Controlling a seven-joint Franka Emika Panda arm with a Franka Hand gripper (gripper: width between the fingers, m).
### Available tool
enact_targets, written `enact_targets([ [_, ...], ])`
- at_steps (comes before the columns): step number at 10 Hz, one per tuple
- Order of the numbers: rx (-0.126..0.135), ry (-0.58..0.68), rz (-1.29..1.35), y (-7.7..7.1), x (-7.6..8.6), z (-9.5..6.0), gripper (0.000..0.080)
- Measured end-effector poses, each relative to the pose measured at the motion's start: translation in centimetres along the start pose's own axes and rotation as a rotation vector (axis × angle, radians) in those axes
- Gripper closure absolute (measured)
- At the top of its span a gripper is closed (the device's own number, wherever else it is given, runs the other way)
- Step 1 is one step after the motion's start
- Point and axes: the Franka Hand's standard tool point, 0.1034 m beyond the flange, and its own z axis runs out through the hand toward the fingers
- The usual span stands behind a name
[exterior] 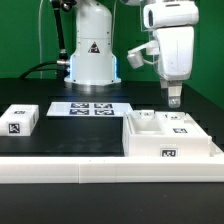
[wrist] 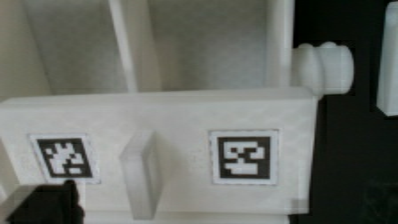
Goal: Assemble cabinet
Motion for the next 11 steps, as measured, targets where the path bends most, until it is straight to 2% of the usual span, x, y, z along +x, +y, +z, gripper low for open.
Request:
enact_targets([
  [2,0.001,0.0,0.0,-0.1,0.0,0.1,0.0002],
  [3,-0.009,0.006,-0.005,-0.7,0.1,0.2,0.0002],
  [4,-0.002,0.004,-0.008,-1.9,-0.2,0.5,0.0002],
  [6,0.002,-0.003,-0.015,-3.4,-0.4,0.1,0.0002],
  [8,0.026,-0.018,-0.012,-5.3,-1.3,0.3,0.0002],
  [11,0.028,-0.017,-0.011,-5.3,-1.3,0.4,0.0002],
])
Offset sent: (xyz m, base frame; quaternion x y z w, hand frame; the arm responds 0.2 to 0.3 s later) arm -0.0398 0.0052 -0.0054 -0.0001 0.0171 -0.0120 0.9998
